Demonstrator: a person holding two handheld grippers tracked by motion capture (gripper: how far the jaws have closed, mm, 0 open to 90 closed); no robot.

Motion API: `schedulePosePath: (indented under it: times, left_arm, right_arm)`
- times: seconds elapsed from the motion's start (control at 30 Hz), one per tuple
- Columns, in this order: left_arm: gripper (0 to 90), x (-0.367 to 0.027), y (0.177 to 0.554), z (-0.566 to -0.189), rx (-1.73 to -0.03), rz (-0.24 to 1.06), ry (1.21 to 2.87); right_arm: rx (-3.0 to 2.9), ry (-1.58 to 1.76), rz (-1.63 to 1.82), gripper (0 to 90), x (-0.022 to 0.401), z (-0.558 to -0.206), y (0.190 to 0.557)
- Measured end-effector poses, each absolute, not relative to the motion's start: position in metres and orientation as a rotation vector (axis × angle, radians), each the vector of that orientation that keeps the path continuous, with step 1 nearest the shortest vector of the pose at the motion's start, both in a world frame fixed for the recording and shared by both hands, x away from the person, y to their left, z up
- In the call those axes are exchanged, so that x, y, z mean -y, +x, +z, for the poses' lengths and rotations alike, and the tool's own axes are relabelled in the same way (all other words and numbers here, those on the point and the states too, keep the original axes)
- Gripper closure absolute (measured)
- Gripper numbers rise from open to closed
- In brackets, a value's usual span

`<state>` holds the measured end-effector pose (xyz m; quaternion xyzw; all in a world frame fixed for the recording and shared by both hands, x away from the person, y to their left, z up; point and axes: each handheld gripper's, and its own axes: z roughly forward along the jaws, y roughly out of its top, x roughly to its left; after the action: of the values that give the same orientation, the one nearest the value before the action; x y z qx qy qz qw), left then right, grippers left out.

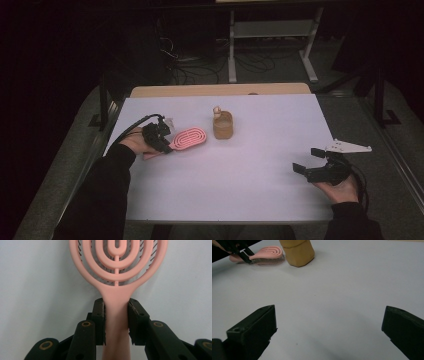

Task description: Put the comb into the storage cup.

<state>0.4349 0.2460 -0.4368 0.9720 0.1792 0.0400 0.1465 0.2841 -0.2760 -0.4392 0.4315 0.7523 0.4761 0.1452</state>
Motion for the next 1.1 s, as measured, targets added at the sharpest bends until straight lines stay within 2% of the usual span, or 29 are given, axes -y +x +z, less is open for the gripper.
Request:
schedulePosePath:
  times: [0.6, 0.83, 1.1]
  left_arm:
    - [69.5, -0.248, 0.427, -0.426, -0.522, 0.167, 2.794]
    - [69.5, -0.25, 0.423, -0.418, -0.535, 0.235, 2.757]
    - [69.5, -0.252, 0.413, -0.405, -0.528, 0.249, 2.73]
  right_arm:
    - [-2.164, 1.246, 1.373, 0.0, 0.276, -0.439, 0.284]
    - [-2.162, 1.244, 1.37, 0.0, 0.276, -0.439, 0.284]
    - [-2.158, 1.245, 1.374, 0.0, 0.276, -0.438, 0.283]
